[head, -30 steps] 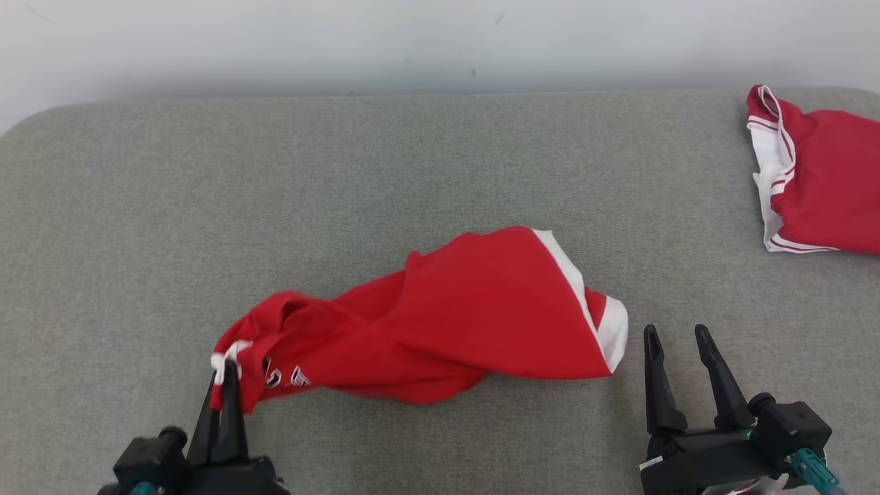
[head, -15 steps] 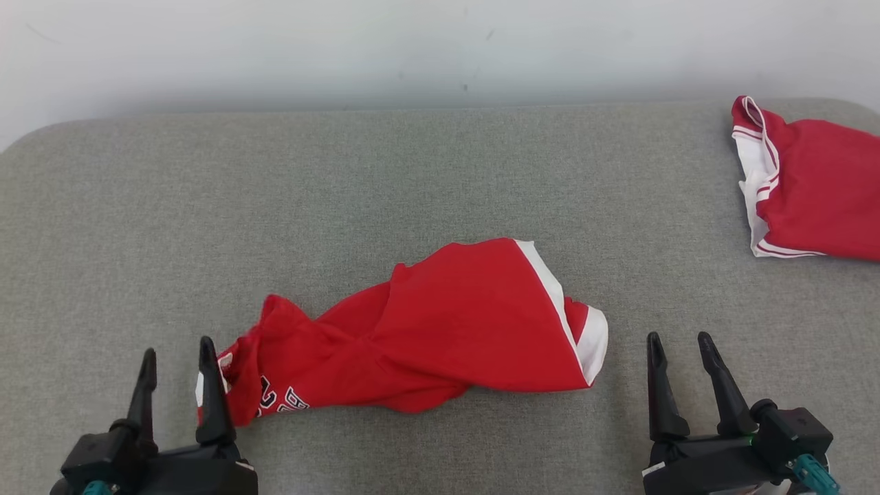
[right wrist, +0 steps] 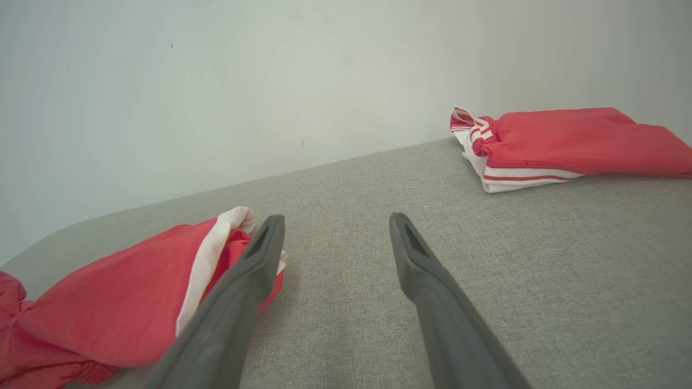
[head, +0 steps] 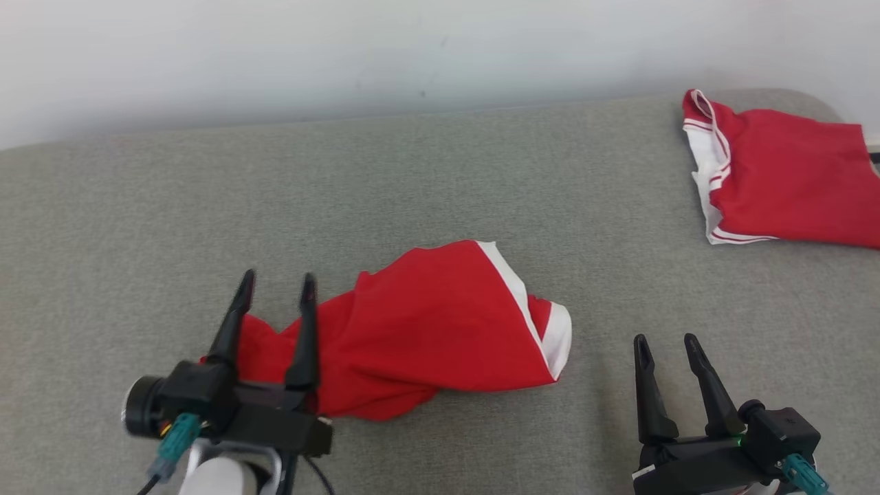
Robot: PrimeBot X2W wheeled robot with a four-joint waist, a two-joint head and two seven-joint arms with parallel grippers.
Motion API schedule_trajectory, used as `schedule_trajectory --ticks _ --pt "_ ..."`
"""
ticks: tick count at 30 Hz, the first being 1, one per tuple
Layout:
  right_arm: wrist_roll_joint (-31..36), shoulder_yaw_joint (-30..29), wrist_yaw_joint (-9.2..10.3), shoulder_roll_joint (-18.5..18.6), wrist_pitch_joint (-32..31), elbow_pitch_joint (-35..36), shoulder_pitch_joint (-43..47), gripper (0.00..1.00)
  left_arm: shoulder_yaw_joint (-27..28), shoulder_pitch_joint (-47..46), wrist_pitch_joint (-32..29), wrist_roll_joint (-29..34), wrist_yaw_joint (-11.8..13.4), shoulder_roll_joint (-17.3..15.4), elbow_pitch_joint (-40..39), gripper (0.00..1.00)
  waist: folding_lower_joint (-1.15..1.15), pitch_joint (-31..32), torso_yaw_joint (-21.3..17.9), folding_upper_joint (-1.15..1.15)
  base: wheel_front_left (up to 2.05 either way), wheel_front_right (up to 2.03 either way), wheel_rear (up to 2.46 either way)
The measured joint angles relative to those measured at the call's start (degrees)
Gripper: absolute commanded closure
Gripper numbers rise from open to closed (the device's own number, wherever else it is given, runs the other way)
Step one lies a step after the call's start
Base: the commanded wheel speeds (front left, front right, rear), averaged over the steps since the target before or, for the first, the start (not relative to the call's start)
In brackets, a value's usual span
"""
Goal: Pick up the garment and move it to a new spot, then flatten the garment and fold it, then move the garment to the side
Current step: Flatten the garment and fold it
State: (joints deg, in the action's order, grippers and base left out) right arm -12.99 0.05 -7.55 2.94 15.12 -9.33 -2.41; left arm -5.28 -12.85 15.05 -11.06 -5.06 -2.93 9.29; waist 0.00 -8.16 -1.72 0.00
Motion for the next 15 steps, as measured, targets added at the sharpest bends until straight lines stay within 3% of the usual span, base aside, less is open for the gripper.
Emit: schedule_trajectory --ticks 15 --pt "-0.6 -0.05 0.0 -0.01 0.0 -0.27 -0.6 0.0 -20.19 -11.24 0.0 -1.64 -1.51 0.11 10.91 0.0 0.0 -1.28 -4.17 0.0 0.0 0.0 0.0"
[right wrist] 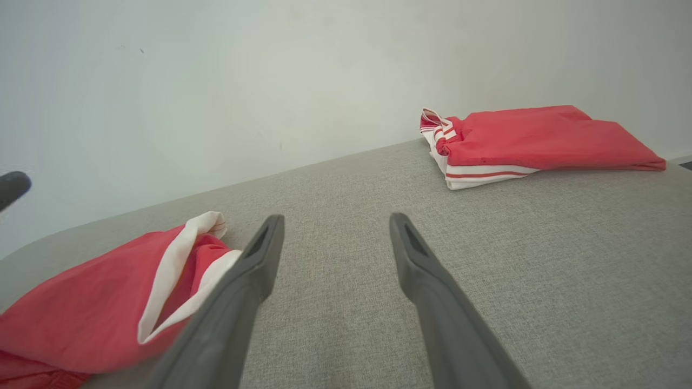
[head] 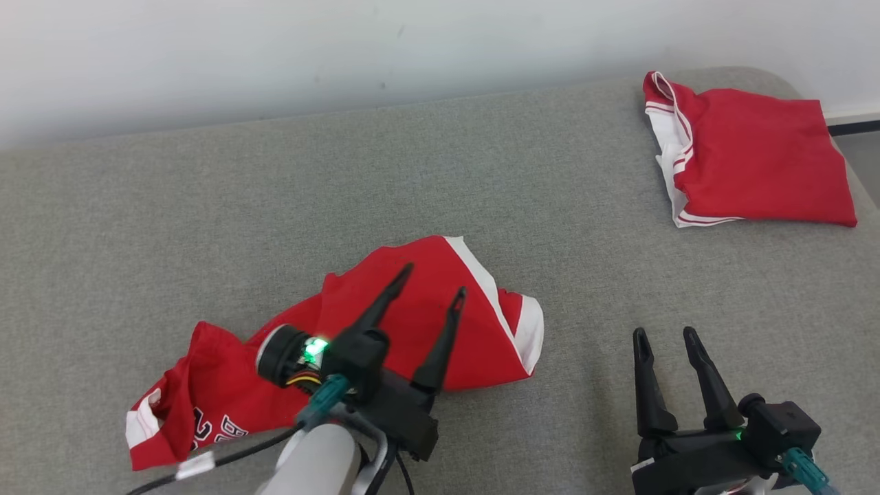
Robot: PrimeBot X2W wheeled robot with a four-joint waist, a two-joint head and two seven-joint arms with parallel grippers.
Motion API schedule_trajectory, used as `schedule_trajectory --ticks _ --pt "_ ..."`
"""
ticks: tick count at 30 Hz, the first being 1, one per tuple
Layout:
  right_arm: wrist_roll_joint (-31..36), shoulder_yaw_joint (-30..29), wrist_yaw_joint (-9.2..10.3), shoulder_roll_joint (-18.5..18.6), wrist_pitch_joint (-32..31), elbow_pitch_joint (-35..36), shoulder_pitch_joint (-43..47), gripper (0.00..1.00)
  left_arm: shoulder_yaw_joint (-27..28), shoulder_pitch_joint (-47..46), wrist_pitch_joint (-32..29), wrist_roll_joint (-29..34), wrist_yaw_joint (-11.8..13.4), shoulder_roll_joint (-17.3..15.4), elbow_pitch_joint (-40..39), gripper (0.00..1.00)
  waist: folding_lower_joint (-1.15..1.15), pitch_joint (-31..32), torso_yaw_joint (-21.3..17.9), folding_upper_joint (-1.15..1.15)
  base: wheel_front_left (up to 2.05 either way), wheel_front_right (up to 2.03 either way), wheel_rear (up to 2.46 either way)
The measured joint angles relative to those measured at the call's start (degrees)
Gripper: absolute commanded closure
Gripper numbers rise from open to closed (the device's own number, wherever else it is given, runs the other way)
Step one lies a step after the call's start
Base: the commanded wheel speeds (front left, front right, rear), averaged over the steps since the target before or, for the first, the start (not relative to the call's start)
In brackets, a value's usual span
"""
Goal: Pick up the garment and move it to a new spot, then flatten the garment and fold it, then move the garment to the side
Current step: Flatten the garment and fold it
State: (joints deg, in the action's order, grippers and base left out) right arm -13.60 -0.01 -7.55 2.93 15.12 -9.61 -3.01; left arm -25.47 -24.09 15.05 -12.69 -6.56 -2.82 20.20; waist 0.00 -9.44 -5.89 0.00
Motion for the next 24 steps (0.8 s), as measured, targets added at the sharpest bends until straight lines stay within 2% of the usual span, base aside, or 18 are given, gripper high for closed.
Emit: schedule_trajectory --ticks 5,15,16,17,18,19,24 --pt "-0.55 0.45 0.0 -0.02 0.0 -0.11 -0.26 0.0 -5.34 -5.56 -0.31 -0.48 -0.1 -0.01 8.23 0.0 0.0 -0.34 -0.67 0.0 0.0 0.0 0.0" --pt "-1.25 0.29 0.0 0.0 0.0 -0.51 -0.45 0.0 -9.29 -11.7 -6.53 0.64 -0.35 -0.13 25.18 0.0 0.0 -0.98 -1.96 0.0 0.0 0.0 0.0" --pt "-1.38 0.31 0.0 -0.01 0.0 -0.52 -0.51 0.0 -9.45 -11.9 -6.65 0.6 -0.35 -0.16 26.24 0.05 0.0 -1.01 -2.05 0.0 0.0 0.0 0.0" --pt "-1.38 0.33 0.0 0.0 0.0 -0.49 -0.58 0.0 -9.6 -12.26 -6.84 0.58 -0.4 -0.14 27.21 0.62 0.0 -1.05 -2.12 0.0 0.0 0.0 0.0" --pt "-1.38 0.29 0.0 0.0 0.0 -0.49 -0.62 0.0 -9.84 -12.68 -7.26 0.58 -0.45 -0.13 28.16 0.85 0.0 -1.08 -2.16 0.0 0.0 0.0 0.0" --pt "-1.38 0.27 0.0 0.01 0.0 -0.51 -0.62 0.0 -10.03 -12.94 -7.22 0.56 -0.45 -0.13 28.82 1.0 0.0 -1.06 -2.19 0.0 0.0 0.0 0.0" --pt "-1.36 -0.02 0.0 0.01 0.0 -0.42 -0.58 0.0 -10.91 -14.25 -5.9 -0.07 -0.41 -0.08 31.27 1.0 0.0 -0.88 -2.01 0.0 0.0 0.0 0.0"
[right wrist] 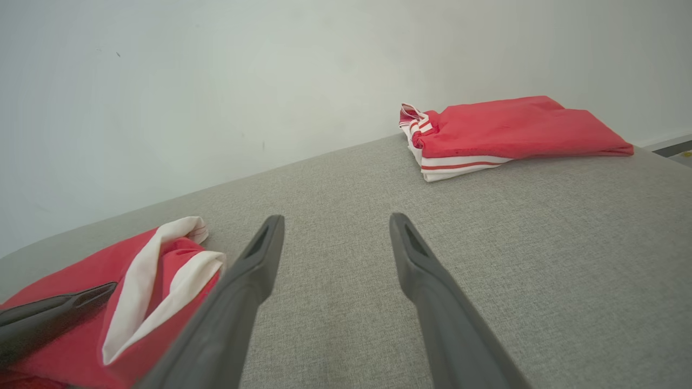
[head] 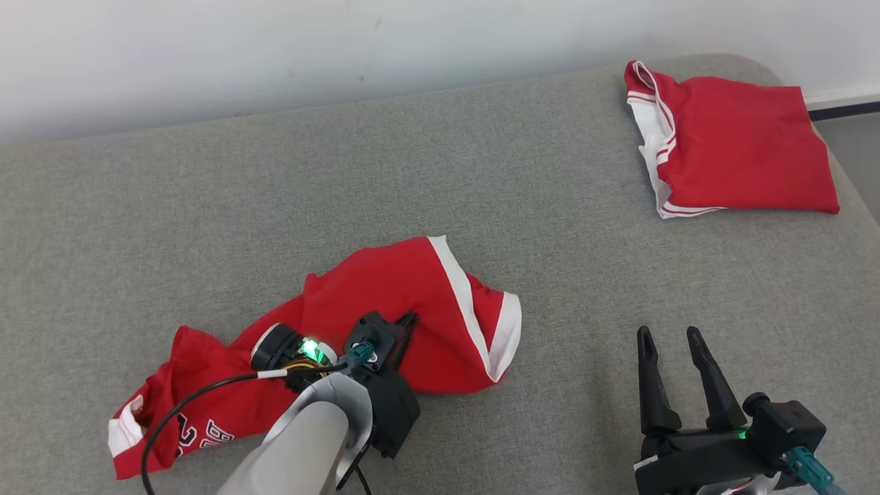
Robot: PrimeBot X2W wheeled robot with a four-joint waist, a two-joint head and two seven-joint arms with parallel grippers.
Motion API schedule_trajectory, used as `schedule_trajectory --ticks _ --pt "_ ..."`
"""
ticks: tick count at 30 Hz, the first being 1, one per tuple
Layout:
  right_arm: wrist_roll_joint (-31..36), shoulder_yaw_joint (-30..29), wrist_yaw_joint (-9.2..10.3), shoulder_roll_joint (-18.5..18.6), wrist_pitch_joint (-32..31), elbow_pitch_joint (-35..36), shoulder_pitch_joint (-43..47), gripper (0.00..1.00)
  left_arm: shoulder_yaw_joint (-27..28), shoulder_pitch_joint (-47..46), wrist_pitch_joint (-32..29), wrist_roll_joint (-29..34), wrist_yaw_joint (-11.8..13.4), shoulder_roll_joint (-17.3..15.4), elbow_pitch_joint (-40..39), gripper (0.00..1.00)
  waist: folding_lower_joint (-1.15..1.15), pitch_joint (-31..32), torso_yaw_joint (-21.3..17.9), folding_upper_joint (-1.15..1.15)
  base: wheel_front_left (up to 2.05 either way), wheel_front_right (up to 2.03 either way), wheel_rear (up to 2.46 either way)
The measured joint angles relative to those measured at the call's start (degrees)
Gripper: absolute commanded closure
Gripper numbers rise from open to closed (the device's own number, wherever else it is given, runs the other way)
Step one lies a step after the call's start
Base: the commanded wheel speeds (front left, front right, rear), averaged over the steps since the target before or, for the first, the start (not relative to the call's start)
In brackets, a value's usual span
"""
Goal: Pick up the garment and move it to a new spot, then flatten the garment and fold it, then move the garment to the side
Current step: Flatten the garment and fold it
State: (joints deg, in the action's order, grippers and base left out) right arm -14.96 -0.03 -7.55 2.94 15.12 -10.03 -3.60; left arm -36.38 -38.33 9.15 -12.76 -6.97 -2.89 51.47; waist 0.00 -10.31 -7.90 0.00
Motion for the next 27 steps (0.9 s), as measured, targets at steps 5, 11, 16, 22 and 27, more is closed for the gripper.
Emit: schedule_trajectory --ticks 5,11,16,22,27 --pt "0.42 -0.32 0.0 -0.01 0.0 0.03 0.0 0.0 -1.41 -1.43 1.88 -1.4 0.19 0.0 0.32 1.0 0.0 0.43 0.57 0.0 0.0 0.0 0.0" --pt "0.43 -0.89 0.0 0.0 0.0 0.21 0.33 0.0 -0.66 -3.3 4.19 -4.64 1.99 0.0 -1.99 1.0 0.0 0.89 1.87 0.0 0.0 0.0 0.0" --pt "0.44 -1.01 0.0 0.0 0.0 0.19 0.86 0.0 3.61 -4.61 5.41 -6.97 4.19 -1.4 -6.5 1.0 0.0 1.19 3.73 0.0 0.0 0.0 0.0" --pt "0.45 -0.3 0.0 -0.02 0.0 0.1 0.56 0.0 11.41 -3.98 5.83 -9.46 6.27 -9.04 -11.55 1.0 0.0 1.41 5.33 0.0 0.0 0.0 0.0" --pt "0.62 0.3 0.0 -0.04 0.0 0.12 -0.2 0.0 16.86 -1.6 5.89 -10.76 6.99 -14.36 -12.82 1.0 0.0 0.96 4.38 0.0 0.0 0.0 0.0"
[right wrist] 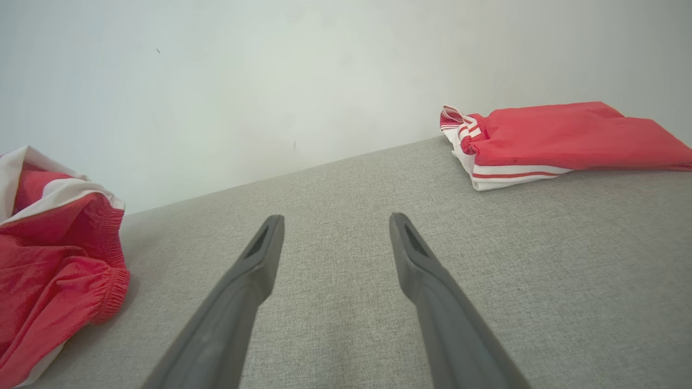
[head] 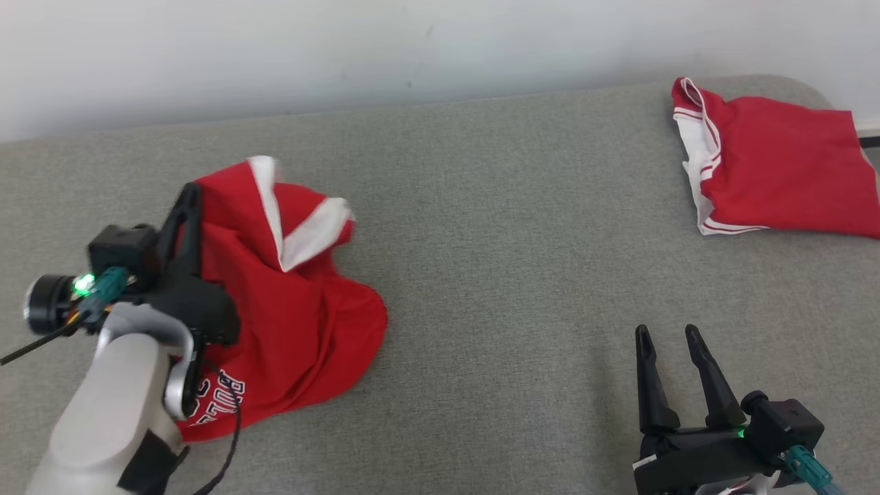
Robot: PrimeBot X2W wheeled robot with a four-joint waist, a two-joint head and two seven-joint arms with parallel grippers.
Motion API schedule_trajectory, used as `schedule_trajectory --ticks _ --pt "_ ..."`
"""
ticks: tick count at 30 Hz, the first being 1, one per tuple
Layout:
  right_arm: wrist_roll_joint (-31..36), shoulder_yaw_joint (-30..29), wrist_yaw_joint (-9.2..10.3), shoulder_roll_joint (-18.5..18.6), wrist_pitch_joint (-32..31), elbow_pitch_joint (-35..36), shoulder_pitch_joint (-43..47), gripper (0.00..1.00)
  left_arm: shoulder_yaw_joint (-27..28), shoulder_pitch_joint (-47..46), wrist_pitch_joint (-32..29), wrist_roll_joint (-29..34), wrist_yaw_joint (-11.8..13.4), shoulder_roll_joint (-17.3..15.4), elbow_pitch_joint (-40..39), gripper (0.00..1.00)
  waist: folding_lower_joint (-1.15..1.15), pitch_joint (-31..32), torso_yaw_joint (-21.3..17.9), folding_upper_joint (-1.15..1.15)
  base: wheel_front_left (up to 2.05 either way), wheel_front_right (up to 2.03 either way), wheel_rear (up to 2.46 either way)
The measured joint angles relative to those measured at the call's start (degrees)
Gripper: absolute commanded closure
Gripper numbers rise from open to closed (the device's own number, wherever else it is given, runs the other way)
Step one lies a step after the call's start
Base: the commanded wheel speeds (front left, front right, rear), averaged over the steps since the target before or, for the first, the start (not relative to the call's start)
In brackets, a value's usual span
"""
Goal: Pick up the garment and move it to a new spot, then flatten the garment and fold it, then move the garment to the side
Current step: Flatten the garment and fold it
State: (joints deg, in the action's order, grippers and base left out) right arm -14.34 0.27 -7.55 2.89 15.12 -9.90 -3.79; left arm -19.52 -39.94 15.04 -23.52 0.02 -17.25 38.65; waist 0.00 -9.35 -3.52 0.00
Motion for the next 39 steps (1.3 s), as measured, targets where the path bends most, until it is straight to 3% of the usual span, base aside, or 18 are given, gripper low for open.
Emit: schedule_trajectory --ticks 4,5,6,19,27,34,39 --pt "0.25 -0.36 0.0 0.02 0.0 -0.01 0.01 0.0 2.78 1.62 0.0 0.32 0.55 -1.24 -0.47 1.0 0.0 -0.71 -1.21 0.0 0.0 0.0 0.0" --pt "0.25 -0.46 0.0 0.02 0.0 -0.01 0.03 0.0 3.26 1.93 0.01 0.44 0.54 -1.32 -0.79 0.58 0.0 -0.9 -1.39 0.0 0.0 0.0 0.0" --pt "0.26 -0.66 0.0 0.03 0.0 -0.01 0.08 0.0 3.54 2.27 0.01 0.8 0.54 -1.35 -1.04 0.0 0.0 -1.07 -1.5 0.0 0.0 0.0 0.0" --pt "0.92 1.21 0.0 0.03 0.0 -0.45 0.24 0.0 12.73 12.1 0.01 4.78 1.07 2.3 -16.66 0.0 0.0 -0.03 1.79 0.0 0.0 0.0 0.0" --pt "2.25 3.76 0.0 0.02 0.0 -1.92 -0.79 0.0 17.93 25.05 0.01 9.98 0.4 8.83 -28.64 0.0 0.0 0.89 4.87 0.0 0.0 0.0 0.0" --pt "4.46 7.71 0.0 0.31 -0.01 -5.97 -3.64 0.0 19.39 30.66 0.01 12.83 -2.05 12.79 -31.48 0.0 0.0 1.15 8.49 0.0 0.0 0.0 0.0" --pt "4.83 11.88 0.0 1.8 0.0 -11.02 -8.93 0.0 18.72 31.3 0.01 13.27 -3.12 13.81 -31.49 0.0 0.0 1.07 11.81 0.0 0.0 0.0 0.0"
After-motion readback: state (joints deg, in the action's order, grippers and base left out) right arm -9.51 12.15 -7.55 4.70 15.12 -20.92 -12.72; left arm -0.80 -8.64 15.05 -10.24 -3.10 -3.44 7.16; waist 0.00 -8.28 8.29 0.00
